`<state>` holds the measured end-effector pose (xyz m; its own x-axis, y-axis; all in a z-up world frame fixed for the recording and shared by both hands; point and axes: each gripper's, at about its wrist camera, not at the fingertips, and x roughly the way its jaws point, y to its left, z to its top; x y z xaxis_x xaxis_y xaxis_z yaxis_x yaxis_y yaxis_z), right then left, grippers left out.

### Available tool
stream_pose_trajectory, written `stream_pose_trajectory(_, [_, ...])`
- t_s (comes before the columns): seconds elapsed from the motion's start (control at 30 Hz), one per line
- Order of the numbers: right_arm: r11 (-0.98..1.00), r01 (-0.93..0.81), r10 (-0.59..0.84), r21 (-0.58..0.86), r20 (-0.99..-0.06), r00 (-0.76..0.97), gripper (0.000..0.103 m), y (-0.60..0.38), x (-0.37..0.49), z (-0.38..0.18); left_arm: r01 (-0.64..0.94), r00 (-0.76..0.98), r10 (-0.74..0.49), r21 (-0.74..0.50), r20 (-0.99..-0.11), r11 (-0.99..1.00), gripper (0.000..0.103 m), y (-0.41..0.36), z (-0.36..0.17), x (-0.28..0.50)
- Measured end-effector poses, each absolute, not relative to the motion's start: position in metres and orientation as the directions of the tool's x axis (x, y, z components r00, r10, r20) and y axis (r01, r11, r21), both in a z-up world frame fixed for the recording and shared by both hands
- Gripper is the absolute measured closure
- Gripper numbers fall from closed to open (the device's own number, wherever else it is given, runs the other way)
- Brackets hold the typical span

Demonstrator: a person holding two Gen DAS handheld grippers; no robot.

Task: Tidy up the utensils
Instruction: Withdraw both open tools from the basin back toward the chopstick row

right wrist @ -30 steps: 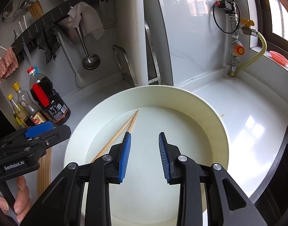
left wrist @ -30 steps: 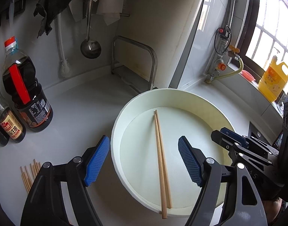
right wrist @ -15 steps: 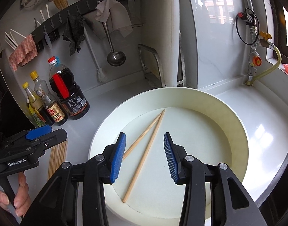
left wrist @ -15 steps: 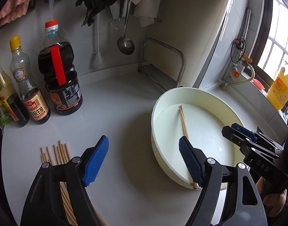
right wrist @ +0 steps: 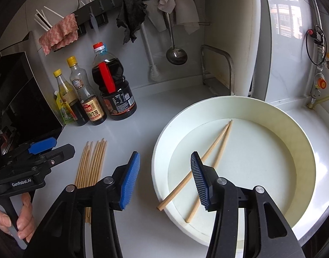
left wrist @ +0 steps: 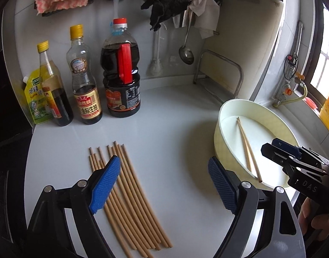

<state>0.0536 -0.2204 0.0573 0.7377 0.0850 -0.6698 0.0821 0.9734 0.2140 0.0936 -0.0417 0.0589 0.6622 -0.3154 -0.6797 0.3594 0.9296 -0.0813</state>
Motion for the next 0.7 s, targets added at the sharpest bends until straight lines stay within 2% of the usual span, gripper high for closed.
stream_pose_trajectory(0.13, [0.976,0.035,0.119,0.213,-0.668,0.735,0.053,-0.201,0.055,0.058,0.313,0.684,-0.279,-0.075,-0.673,0.947,0.019,-0.018,0.053,0.087])
stream_pose_trajectory(0.23, [0.978,0.007,0.135,0.207,-0.664,0.736,0.046,-0.186,0.056,0.057,0.282,0.698,-0.255,-0.070,-0.670,0.957,0.014,-0.005,0.049,0.082])
stream_pose_trajectory(0.43, [0.974,-0.053,0.189,0.219,-0.665,0.722,0.045,-0.160,0.065,0.048,0.215,0.711,-0.204,-0.068,-0.673,0.974,0.013,0.022,0.038,0.077])
stream_pose_trajectory(0.5, [0.973,-0.069,0.202,0.220,-0.669,0.716,0.040,-0.153,0.067,0.044,0.185,0.709,-0.196,-0.090,-0.678,0.979,0.010,0.034,0.032,0.077])
stream_pose_trajectory(0.7, [0.972,-0.132,0.230,0.193,-0.697,0.679,0.040,-0.124,0.081,0.027,0.078,0.695,-0.131,-0.106,-0.707,0.991,0.009,0.065,0.009,0.079])
